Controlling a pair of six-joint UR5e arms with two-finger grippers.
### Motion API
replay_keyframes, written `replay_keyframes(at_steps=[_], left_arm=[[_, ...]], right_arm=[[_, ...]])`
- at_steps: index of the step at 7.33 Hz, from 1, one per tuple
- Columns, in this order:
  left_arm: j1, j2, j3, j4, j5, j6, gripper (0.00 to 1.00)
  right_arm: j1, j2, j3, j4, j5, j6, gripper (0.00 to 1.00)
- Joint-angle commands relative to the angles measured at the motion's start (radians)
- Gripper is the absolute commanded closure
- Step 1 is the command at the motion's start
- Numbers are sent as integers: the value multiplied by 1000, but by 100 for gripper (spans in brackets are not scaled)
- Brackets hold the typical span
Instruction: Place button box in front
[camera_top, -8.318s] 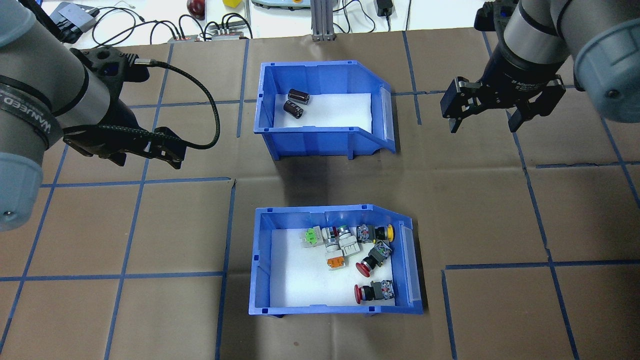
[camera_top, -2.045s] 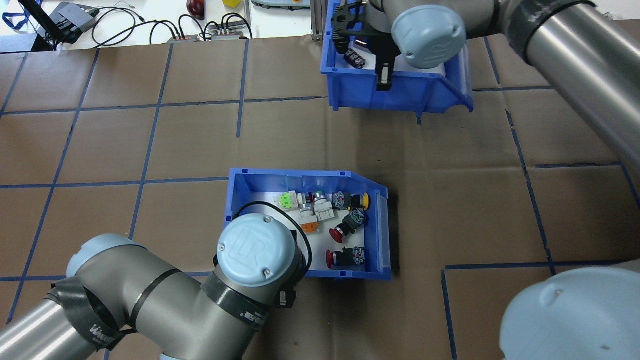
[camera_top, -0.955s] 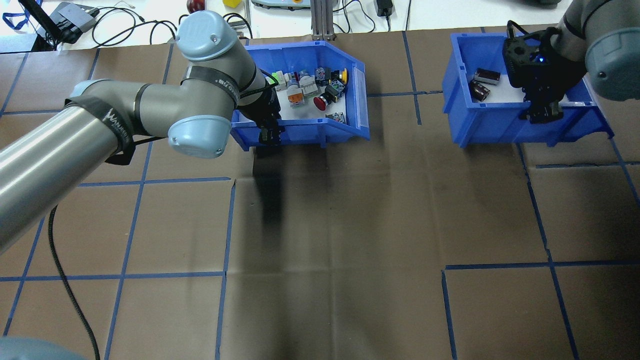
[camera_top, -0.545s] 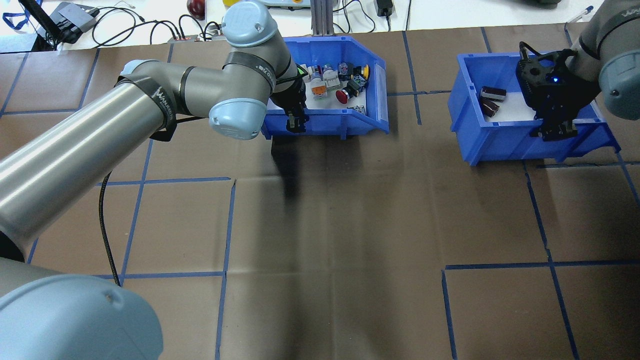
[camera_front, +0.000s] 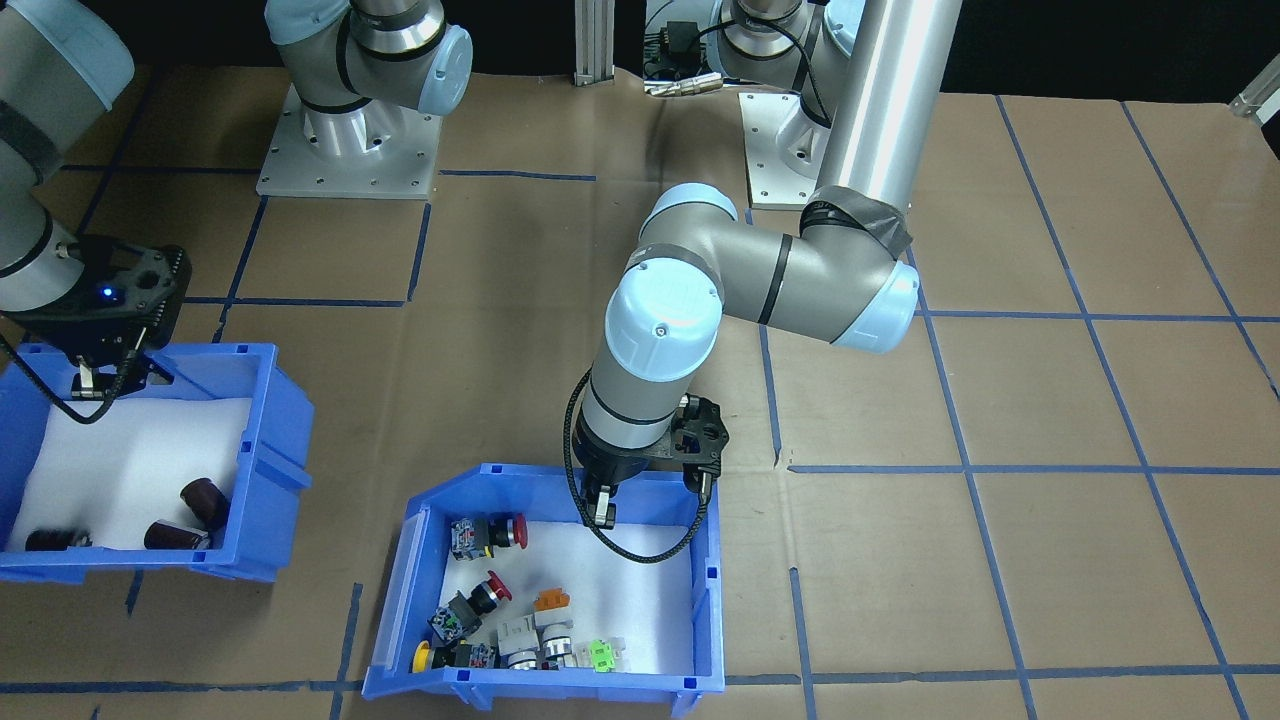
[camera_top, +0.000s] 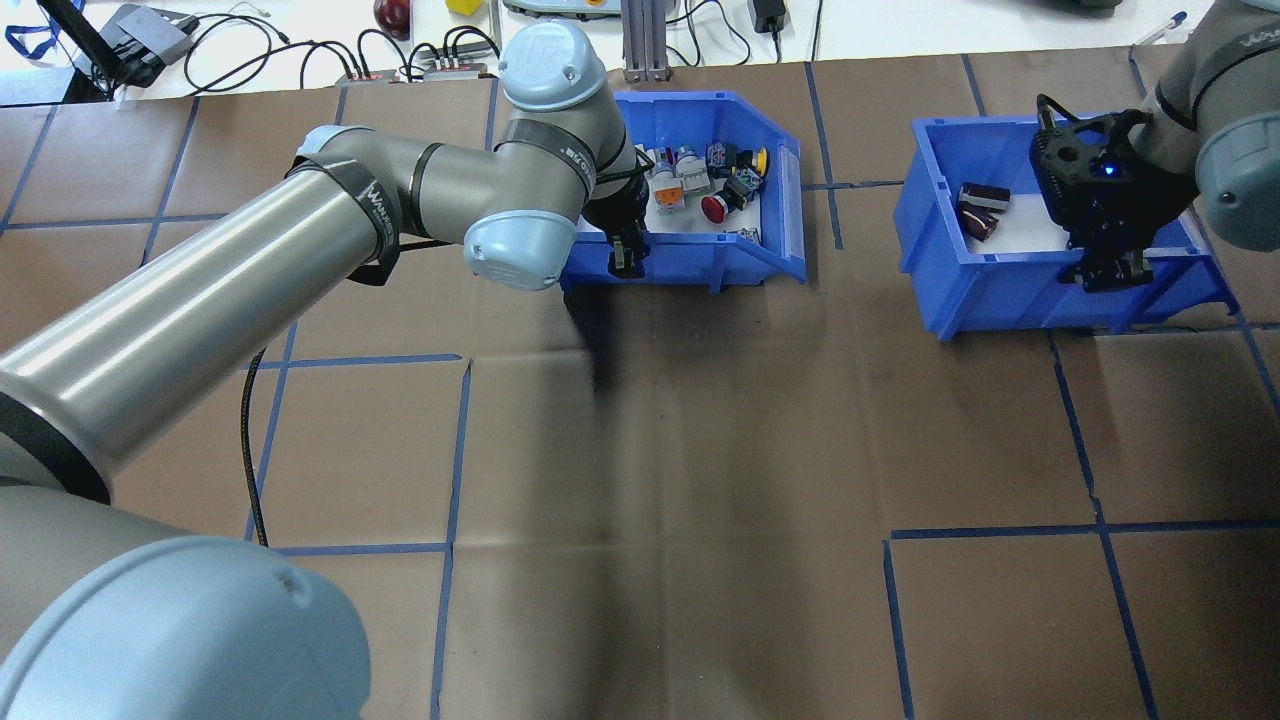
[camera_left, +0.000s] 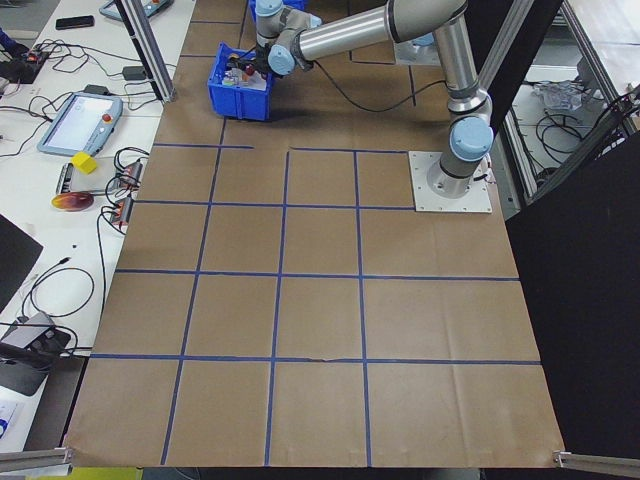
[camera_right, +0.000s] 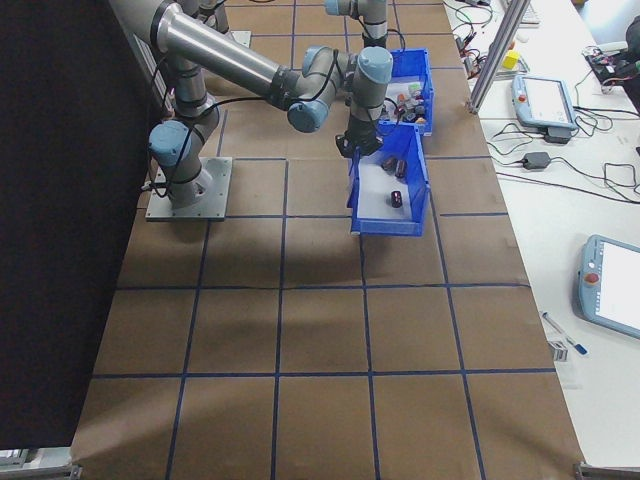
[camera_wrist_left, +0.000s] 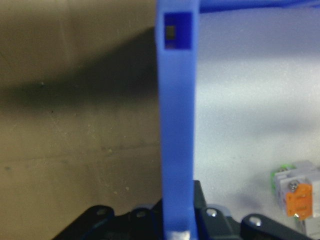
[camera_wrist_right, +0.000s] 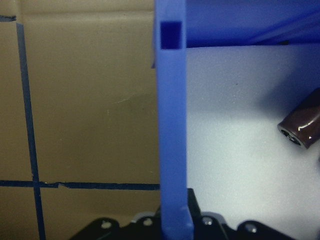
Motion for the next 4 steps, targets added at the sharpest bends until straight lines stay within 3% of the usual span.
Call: replay_keyframes(at_steps=[1,4], left_arm=[[-9,-10,1,3,-12,-17,100],[-13,-21,0,-3,-10,-26,99]], right_arm=[[2,-36,35,0,1,13,93],[5,-90,77,0,1,24,92]])
